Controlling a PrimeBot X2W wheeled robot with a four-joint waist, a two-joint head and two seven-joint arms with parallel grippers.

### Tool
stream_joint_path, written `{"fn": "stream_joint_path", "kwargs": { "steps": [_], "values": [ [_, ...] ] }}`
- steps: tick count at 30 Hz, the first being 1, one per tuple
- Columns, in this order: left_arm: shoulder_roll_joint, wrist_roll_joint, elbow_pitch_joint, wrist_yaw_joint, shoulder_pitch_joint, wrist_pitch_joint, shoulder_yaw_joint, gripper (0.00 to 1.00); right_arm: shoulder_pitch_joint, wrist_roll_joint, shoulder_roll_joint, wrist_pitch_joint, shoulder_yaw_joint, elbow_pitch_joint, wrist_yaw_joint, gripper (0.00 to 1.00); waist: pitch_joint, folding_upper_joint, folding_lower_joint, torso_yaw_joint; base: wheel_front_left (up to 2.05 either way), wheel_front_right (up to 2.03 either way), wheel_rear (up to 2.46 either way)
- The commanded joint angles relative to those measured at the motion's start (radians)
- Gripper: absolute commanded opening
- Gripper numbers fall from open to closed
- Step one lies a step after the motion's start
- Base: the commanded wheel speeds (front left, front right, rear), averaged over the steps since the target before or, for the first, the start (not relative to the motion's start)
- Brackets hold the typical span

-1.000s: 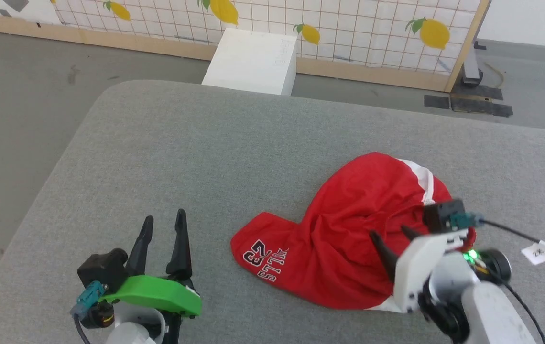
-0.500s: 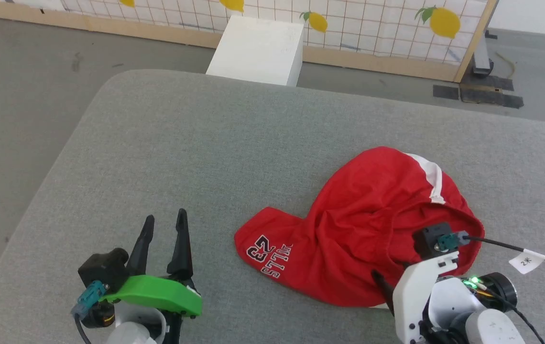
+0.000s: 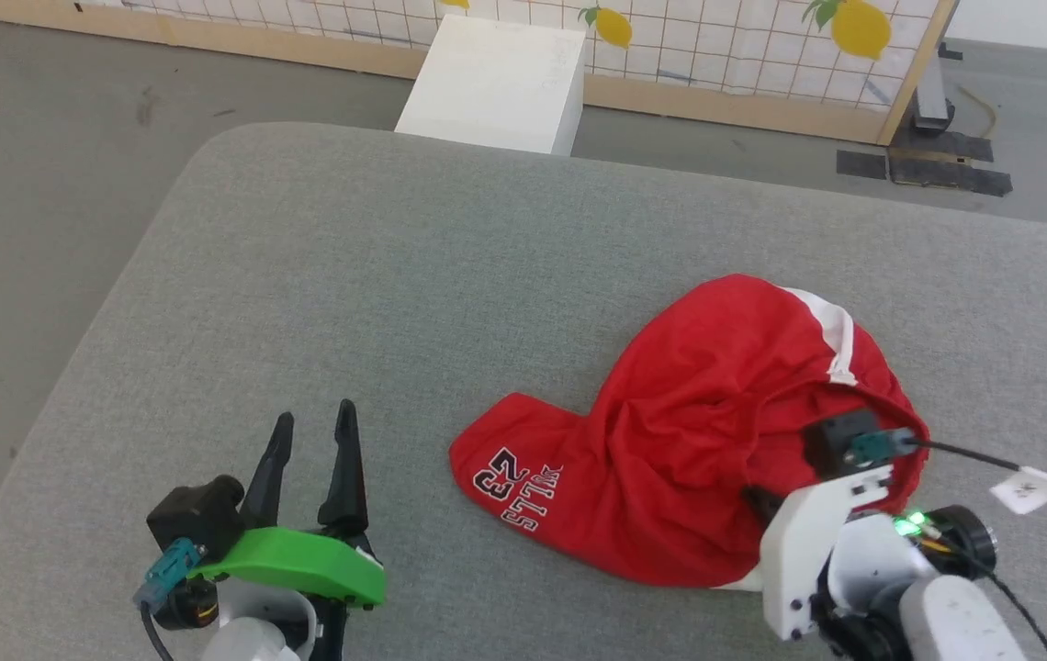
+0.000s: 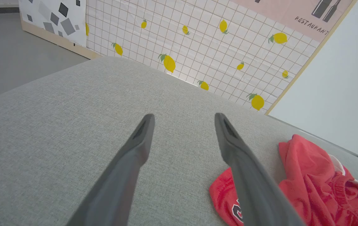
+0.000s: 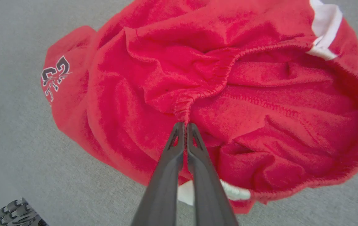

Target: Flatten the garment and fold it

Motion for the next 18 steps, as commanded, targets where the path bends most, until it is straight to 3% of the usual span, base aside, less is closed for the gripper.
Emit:
{"fn": "stream_joint_path", "kwargs": {
  "steps": [1, 5, 10, 18],
  "values": [
    [-0.002, -0.009, -0.001, 0.004, -0.006, -0.005, 0.004, 1.00, -0.015, 0.014, 0.000, -0.015, -0.013, -0.019, -0.001, 0.00, -0.002, 0.0000, -0.0001, -0.002, 0.00, 0.00, 0.00],
    [-0.002, -0.008, -0.002, 0.004, -0.004, -0.005, 0.006, 1.00, -0.001, 0.034, 0.000, -0.038, -0.124, -0.084, -0.001, 0.00, -0.004, 0.0000, -0.0001, -0.008, 0.00, 0.00, 0.00],
    [-0.002, -0.006, -0.003, 0.003, -0.003, -0.005, 0.006, 1.00, 0.010, 0.035, 0.000, -0.046, -0.368, -0.126, -0.001, 0.00, -0.004, 0.0000, -0.0001, -0.018, 0.00, 0.00, 0.00],
    [-0.002, -0.005, 0.004, -0.003, -0.009, -0.005, 0.001, 1.00, 0.043, 0.007, 0.000, -0.003, -0.659, -0.010, -0.001, 0.00, 0.000, 0.0000, -0.0001, -0.025, 0.00, 0.00, 0.00]
  ]
}}
